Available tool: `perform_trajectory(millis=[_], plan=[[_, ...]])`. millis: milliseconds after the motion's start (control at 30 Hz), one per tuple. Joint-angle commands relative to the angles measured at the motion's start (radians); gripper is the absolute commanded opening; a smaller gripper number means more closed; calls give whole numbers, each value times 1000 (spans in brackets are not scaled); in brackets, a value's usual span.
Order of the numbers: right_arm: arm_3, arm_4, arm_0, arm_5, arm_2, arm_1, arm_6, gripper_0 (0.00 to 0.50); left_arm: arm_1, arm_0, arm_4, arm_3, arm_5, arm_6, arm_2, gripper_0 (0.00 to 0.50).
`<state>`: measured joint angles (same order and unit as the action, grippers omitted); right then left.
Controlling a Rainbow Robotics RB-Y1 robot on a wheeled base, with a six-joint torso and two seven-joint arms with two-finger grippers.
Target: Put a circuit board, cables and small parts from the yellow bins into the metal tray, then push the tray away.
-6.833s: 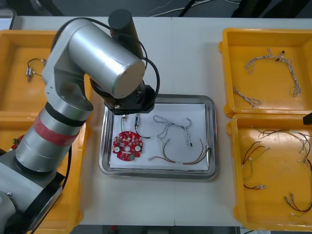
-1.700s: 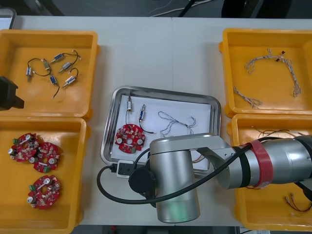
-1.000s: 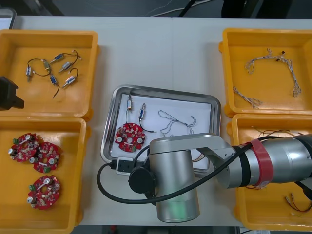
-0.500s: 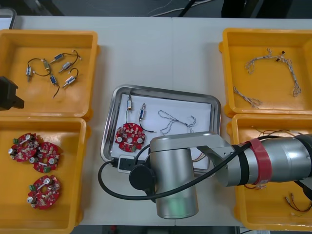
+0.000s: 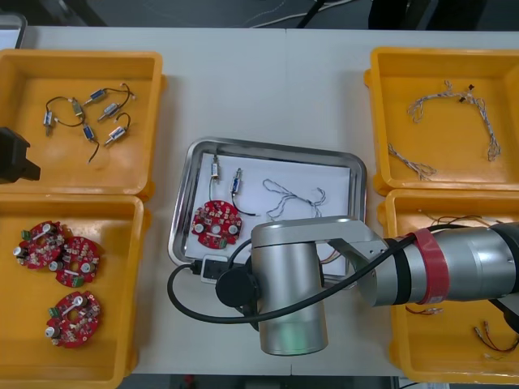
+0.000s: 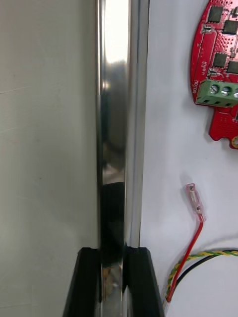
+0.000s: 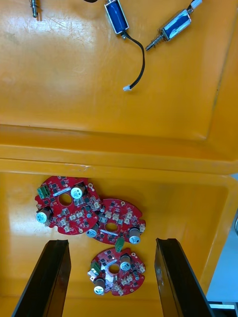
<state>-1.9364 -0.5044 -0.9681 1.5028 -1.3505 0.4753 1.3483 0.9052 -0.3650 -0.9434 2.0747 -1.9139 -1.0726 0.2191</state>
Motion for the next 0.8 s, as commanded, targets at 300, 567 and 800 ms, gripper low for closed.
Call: perform_trajectory(millis=[300, 567, 800], plan=[[-21, 47, -34, -15, -13, 3, 41, 0, 28, 14, 9, 30, -6, -70, 32, 500], [-41, 112, -57, -32, -13, 37, 48, 0, 28, 14, 9, 30, -6, -70, 32, 500], [-42, 145, -67, -56, 5, 57, 51, 0, 28, 14, 9, 30, -6, -70, 32, 500]])
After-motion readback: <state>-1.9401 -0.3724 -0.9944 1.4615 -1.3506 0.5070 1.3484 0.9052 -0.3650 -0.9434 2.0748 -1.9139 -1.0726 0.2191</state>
